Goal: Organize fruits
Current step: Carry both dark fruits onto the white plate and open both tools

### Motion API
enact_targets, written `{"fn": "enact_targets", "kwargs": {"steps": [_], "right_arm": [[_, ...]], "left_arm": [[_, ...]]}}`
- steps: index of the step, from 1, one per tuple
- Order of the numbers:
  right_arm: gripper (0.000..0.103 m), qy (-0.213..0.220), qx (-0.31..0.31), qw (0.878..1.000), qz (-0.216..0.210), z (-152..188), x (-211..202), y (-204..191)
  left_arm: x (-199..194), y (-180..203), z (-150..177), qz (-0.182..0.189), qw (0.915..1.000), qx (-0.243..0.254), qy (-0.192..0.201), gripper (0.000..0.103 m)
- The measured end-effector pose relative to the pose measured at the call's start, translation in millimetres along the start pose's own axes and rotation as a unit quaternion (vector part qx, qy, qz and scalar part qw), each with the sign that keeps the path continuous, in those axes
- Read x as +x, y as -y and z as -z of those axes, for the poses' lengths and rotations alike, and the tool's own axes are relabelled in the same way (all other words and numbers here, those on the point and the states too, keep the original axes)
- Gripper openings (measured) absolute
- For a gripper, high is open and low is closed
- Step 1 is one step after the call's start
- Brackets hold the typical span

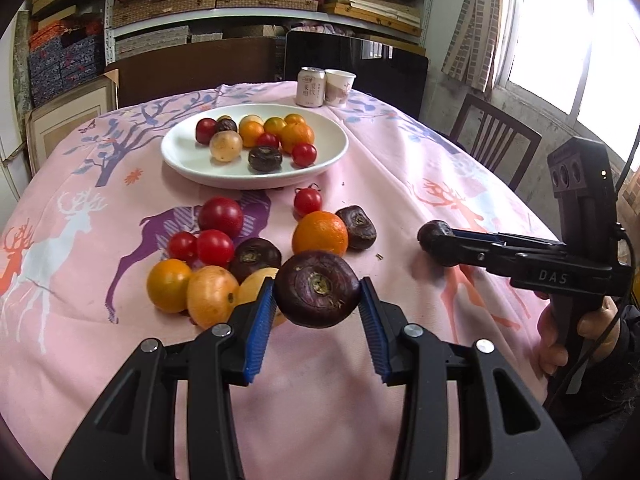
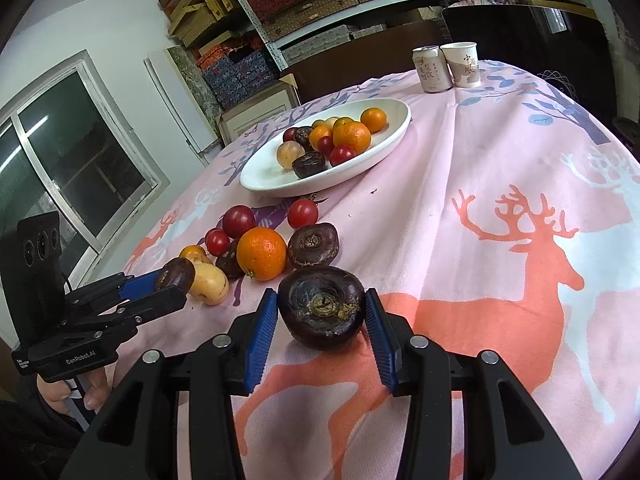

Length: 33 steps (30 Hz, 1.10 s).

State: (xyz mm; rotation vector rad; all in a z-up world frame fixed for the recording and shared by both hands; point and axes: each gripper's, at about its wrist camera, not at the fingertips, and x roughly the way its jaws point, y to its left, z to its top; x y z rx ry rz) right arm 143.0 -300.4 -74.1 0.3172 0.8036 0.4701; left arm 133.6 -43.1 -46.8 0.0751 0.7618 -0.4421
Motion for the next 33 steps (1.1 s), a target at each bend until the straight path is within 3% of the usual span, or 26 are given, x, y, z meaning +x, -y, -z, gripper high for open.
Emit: {"fn": "enact_targets", "kwargs": {"steps": [5,9,13,19,28,30,31,33], "right_arm": [[0.045,0.022,0.005,1.000,0.012,-21.9,-20.0,2.5],[0.045,0.062,-0.028,0.997,0.033,-61.9,-44.7,-9.7],[0.045,0.092,-0.049,0.993,0.049,-104.5,-51.2,-18.0],[0.045,0.069,-0.031,0.995,0.063,-150.9,-1.8,-7.8],[0.046,0.007,-0.038,0.995,0.092,-159.7,85.2,-3.1],[0.054,0.006,-0.051,0.993,0.103,-160.9,92.5,-8.4],[0.059,0.014,-0.055,0.992,0.111,-161.0,90.7,-10.9],[0.059,0.022,-0.055,0.992,0.111,-160.1,85.2,-13.5]], "left_arm": [[-19.1,-17.9,-14.6,-0.023,0.9995,-0.002,0.020,0.041],[-23.2,-37.6,-42.7,-0.048,0.9983,0.000,0.032,0.041],[-7.8,-52.7,-77.9,-0.049,0.9984,-0.008,0.027,0.041],[45.2,-64.6,-113.7,-0.054,0.9983,-0.021,0.005,0.041],[105.2,-76.9,-124.1,-0.053,0.9972,-0.036,-0.038,0.042],[106.1,-80.6,-124.9,-0.050,0.9971,-0.046,-0.035,0.046],[103.6,-81.7,-124.7,-0.049,0.9971,-0.050,-0.030,0.053],[93.1,-83.4,-123.4,-0.053,0.9970,-0.053,-0.016,0.061]]}}
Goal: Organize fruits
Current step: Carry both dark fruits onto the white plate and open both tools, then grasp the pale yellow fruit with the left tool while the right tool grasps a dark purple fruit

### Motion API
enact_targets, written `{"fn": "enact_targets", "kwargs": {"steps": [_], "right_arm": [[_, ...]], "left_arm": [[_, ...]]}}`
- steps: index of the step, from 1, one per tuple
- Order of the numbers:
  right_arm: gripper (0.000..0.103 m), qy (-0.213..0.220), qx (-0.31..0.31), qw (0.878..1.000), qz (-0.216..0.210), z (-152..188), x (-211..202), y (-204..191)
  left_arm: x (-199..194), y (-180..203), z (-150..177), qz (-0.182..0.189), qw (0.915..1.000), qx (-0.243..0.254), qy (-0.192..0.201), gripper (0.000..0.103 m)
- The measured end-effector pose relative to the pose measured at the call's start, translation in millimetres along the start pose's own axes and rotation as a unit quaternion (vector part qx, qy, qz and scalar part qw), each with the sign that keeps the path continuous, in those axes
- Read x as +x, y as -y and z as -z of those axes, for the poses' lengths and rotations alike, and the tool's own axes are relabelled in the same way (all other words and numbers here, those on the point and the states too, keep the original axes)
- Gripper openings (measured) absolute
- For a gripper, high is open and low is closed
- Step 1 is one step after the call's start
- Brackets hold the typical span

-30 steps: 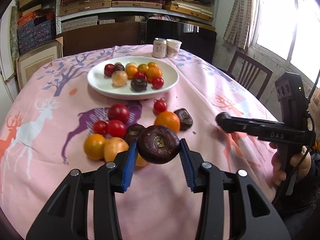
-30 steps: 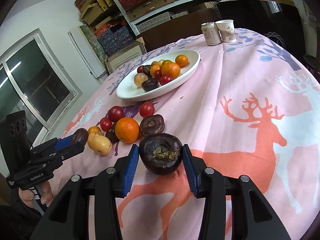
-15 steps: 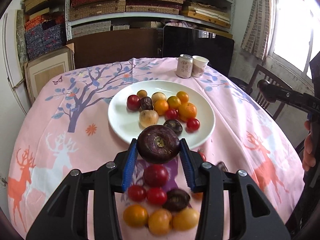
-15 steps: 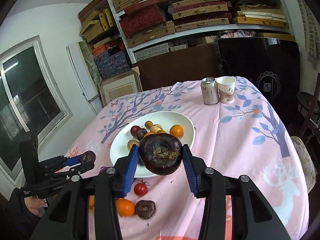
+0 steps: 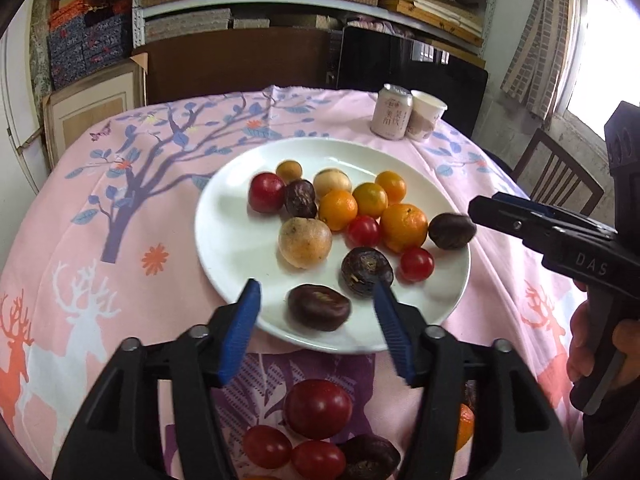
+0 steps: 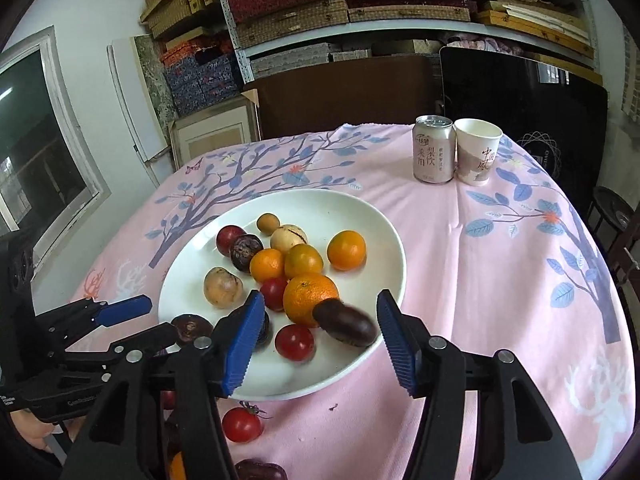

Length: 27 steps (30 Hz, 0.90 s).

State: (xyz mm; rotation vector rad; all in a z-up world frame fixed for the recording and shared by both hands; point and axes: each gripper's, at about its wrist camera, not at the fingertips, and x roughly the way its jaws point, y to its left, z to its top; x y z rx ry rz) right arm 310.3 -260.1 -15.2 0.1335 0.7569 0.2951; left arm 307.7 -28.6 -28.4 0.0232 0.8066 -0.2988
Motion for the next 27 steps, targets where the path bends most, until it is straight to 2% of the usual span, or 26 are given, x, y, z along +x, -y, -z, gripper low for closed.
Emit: {"fn": "enact_targets", "kwargs": {"steps": [4,7,9,13,17,18,21,22,25,27], "right_arm": [[0.060,0.004,0.018,1.000,-0.015,10.6,-23.1,3.4],[0.070,-0.001,0.022,0.999,-0.026,32.9,-44.6,2.0],[0.070,-0.011,0.007,0.999,-0.032,54.6,-55.5,-5.7],[0.070,-0.043,-0.042,0.997,-0.054,97.4,-63.5,-35.5],[0.070,-0.041,-0.111,0.993,-0.022,123.8,-62.5,-62.2],[0.070,-0.042,-0.112,0.993,-0.013,126.5,-61.0,-62.9],[0.070,-0.053,-0.090,0.994,0.003,127.5,-54.3,-52.7],[0.066,-0.057,-0.089,0.994,0.010,128.2,-51.7,-49.8],[0.045,-0.084,-0.088,0.992,0.015,129.2,-39.0,-45.4],[0.044,-0.098,-0.093,0.991,0.016,128.8,-31.2,-47.3]], "left_arm": [[-30.4,-5.1,12.5,0.000,0.9998,-0.003,0.018,0.066],[-56.1,-7.7,35.9,0.002,0.9996,0.004,0.029,0.076],[-71.1,-10.2,54.6,0.001,0.9994,0.008,0.035,0.077],[-83.7,-16.8,93.2,0.012,0.9997,0.004,0.022,0.081],[-77.4,-18.9,122.5,0.029,0.9995,-0.009,0.005,0.081],[-76.1,-17.8,126.1,0.028,0.9996,-0.008,0.001,0.081],[-83.9,-16.3,130.3,0.035,0.9992,-0.008,0.018,0.084],[-83.9,-17.5,130.7,0.034,0.9992,-0.011,0.019,0.088],[-84.5,-25.7,130.9,0.042,0.9983,-0.033,0.021,0.088],[-85.4,-30.8,131.4,0.049,0.9974,-0.047,0.023,0.088]]}}
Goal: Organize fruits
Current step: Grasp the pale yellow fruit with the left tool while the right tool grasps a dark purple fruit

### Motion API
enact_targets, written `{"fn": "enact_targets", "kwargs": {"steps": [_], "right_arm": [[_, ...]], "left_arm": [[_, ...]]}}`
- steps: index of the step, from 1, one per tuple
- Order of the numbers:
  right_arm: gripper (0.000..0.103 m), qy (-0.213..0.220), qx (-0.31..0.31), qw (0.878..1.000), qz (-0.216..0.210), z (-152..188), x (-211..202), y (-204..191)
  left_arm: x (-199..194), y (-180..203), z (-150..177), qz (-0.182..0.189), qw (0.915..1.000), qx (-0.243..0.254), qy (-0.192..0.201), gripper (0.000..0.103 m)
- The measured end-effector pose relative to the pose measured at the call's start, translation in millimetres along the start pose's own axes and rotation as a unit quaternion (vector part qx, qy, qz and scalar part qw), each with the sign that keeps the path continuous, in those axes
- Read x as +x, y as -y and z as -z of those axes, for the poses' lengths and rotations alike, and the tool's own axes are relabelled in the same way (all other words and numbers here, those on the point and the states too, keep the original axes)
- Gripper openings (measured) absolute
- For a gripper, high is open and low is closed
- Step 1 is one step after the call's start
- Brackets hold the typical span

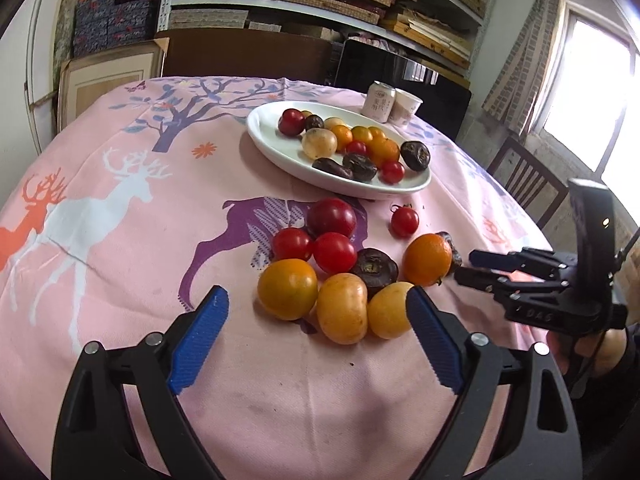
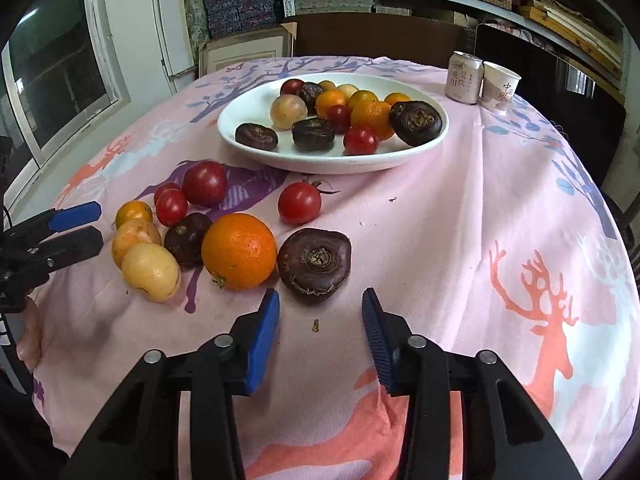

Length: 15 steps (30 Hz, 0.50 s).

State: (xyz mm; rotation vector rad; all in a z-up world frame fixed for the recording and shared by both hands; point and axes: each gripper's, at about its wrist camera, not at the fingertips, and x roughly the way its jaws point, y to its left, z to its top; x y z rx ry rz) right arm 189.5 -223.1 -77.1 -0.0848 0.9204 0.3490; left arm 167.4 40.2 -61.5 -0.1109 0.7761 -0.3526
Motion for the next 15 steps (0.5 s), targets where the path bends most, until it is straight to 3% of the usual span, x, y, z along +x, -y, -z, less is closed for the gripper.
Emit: {"fn": "enact_targets", "kwargs": {"steps": [8,15], "right_arm": [[0.046,-0.016,-0.008,1.000,0.013,-21.7,27.7,-4.6],[0.044,0.029,0.047,0.998,-0.012,-17.9,13.6,15.4]], "left_arm": [[3.4,3.8,-0.7,0.013,0.9998,0.013,-0.009,0.088],[10.8,25.6,6.3,0.022,0.9971,0.065,-0.034,0.088]]}}
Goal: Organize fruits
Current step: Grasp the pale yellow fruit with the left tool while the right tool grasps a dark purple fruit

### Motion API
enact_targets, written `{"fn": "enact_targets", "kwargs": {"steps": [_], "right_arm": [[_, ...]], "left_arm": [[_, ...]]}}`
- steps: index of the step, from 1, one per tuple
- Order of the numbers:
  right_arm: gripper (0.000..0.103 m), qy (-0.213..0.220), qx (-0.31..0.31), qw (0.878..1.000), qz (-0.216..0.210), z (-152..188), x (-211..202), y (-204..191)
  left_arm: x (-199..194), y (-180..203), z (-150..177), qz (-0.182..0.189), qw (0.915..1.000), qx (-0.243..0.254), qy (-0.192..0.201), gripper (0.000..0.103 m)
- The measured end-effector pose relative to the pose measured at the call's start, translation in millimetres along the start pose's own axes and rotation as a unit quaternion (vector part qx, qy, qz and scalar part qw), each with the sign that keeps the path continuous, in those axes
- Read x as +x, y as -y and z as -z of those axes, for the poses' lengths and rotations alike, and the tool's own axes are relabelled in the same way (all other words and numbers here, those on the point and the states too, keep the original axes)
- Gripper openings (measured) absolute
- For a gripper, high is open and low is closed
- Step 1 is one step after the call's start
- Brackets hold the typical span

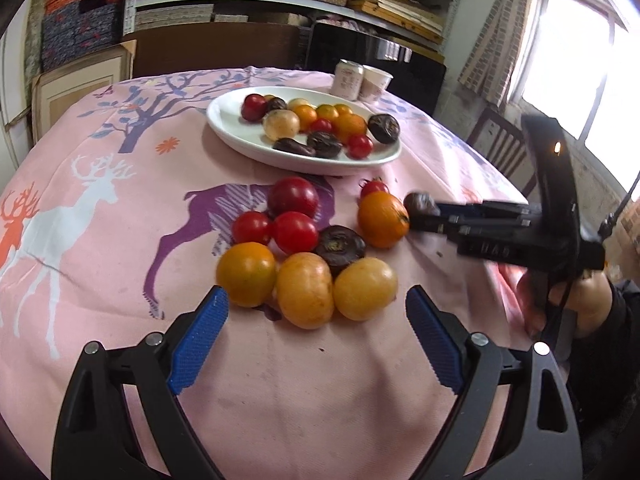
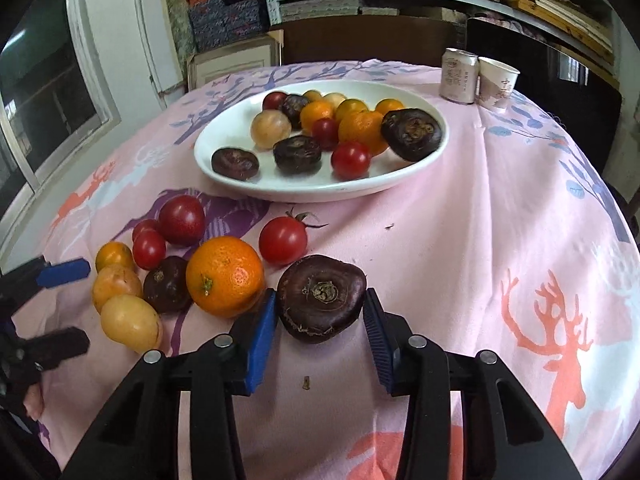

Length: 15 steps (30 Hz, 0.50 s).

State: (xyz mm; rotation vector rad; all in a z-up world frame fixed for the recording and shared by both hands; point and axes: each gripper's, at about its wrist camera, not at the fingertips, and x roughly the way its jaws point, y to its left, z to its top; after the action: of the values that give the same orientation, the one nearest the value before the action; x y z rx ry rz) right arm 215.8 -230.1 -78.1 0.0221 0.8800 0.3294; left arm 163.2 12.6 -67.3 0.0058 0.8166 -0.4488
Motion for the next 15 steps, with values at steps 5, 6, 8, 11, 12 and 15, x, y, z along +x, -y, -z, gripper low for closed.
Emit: {"fn": "enact_targets", "kwargs": {"steps": [5,6,8,11,12,15], "right_arm": [[0.044,0.017,0.035,0.999,-0.031,8.2,-17.8,14.6],[0.044,0.021,0.038,0.999,-0.033,9.1,-20.7,16.2],[0.044,0.014,0.046,0.998,-0.042,11.6,-21.0,18.7],[0.044,0.012,0.063,0.997,-0.051,13.0,-20.9,25.3],[0.044,0.011,0.067,0.996,-0.054,13.3,-20.6,26.9],[0.044,0.012,0.076,0.995,-0.060,15.9,-21.5,29.9]], "left_arm": [[2.3,29.7,7.8,-0.017,0.9980,0.060,-0.004,0.088],[2.6,37.2,9.3,-0.016,0.9973,0.072,-0.003,0.088],[4.1,45.9,10.0,-0.014,0.9965,0.082,-0.003,0.088],[7.2,54.9,6.7,-0.017,0.9960,0.088,0.003,0.088],[8.7,57.9,5.2,-0.019,0.9958,0.090,0.005,0.088],[8.4,65.9,2.2,-0.009,0.9955,0.094,0.009,0.065]]}}
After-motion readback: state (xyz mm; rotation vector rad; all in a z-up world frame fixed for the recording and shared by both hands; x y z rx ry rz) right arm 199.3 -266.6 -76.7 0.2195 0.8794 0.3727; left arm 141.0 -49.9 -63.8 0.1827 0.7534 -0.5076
